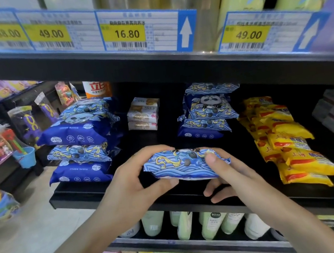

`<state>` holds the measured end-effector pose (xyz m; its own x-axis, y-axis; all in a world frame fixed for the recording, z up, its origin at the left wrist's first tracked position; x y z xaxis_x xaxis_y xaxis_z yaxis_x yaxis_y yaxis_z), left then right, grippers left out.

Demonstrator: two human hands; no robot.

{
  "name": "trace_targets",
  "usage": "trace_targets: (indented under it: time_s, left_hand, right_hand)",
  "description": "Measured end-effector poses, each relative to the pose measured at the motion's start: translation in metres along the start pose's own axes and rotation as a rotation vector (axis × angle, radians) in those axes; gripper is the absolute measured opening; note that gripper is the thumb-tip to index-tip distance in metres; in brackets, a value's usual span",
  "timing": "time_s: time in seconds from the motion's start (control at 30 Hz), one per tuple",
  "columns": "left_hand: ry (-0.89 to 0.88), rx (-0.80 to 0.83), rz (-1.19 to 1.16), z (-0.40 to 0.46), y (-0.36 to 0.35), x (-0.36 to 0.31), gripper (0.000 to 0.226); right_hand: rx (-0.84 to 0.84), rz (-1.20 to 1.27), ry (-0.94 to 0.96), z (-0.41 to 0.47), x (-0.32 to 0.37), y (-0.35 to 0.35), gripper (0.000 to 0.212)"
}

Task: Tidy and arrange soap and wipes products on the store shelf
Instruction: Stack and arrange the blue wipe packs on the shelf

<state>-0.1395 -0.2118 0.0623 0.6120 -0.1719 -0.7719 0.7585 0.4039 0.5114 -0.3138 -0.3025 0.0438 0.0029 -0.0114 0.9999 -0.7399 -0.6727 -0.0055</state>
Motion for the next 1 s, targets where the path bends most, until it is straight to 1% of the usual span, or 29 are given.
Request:
trace_targets:
  time_s: [0.07,0.2,0.27,0.37,0.4,0.47,0.5,0.57,0.63,0.73,0.8,0.9,1.0]
  left_hand:
    - [0.040,0.007,-0.021,-0.001,-0.001,0.004,0.050]
    - [0.106,0.059,-0.056,-0.002,-0.005,0.011,0.041]
    - [0.143,0.058,-0.097,-0.003,-0.005,0.015,0.036]
    - [0.208,0.061,-0.195,-0.004,-0.005,0.019,0.035]
    - [0.224,0.060,-0.225,-0.004,-0.005,0.019,0.033]
    - [0.253,0.054,-0.277,-0.003,-0.006,0.021,0.029]
    - [0.263,0.048,-0.292,-0.003,-0.005,0.022,0.032]
    - [0.276,0.044,-0.298,-0.002,-0.005,0.022,0.037]
    - [0.299,0.052,-0.308,-0.002,-0.006,0.022,0.036]
    - [0.361,0.085,-0.373,-0.004,-0.010,0.025,0.030]
    - [0.396,0.112,-0.398,-0.005,-0.013,0.026,0.027]
    - [0.428,0.129,-0.404,-0.005,-0.015,0.028,0.027]
    - [0.459,0.148,-0.385,-0.006,-0.018,0.030,0.035]
  right_hand:
    - [-0.036,-0.020,0.000,-0.002,-0.004,0.003,0.055]
    - [-0.136,-0.135,0.052,-0.006,-0.006,0.008,0.074]
    - [-0.199,-0.179,0.119,-0.009,-0.002,0.011,0.073]
    - [-0.265,-0.257,0.272,-0.015,0.010,0.013,0.062]
    - [-0.274,-0.297,0.314,-0.017,0.013,0.011,0.061]
    - [-0.273,-0.389,0.389,-0.020,0.019,0.007,0.066]
    - [-0.262,-0.431,0.425,-0.021,0.021,0.004,0.070]
    - [-0.219,-0.514,0.493,-0.023,0.024,-0.004,0.081]
    - [-0.168,-0.609,0.546,-0.024,0.027,-0.011,0.089]
    - [-0.104,-0.801,0.598,-0.024,0.029,-0.023,0.088]
    - [-0.112,-0.919,0.651,-0.023,0.032,-0.028,0.084]
    - [-0.152,-1.007,0.736,-0.023,0.039,-0.032,0.080]
    - [-0.167,-1.058,0.784,-0.022,0.042,-0.035,0.078]
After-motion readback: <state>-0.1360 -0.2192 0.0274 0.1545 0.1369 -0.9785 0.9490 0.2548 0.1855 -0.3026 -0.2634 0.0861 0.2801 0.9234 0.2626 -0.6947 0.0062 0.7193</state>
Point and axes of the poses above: each hand's wrist, its own z-axis towards the middle knuckle, its own y-axis out of the back of the hand, x = y × z, the point moved 10 cm from there along z, towards the middle knuckle, and after that the axes turned 11 degrees about z, right-handed, at the moved point
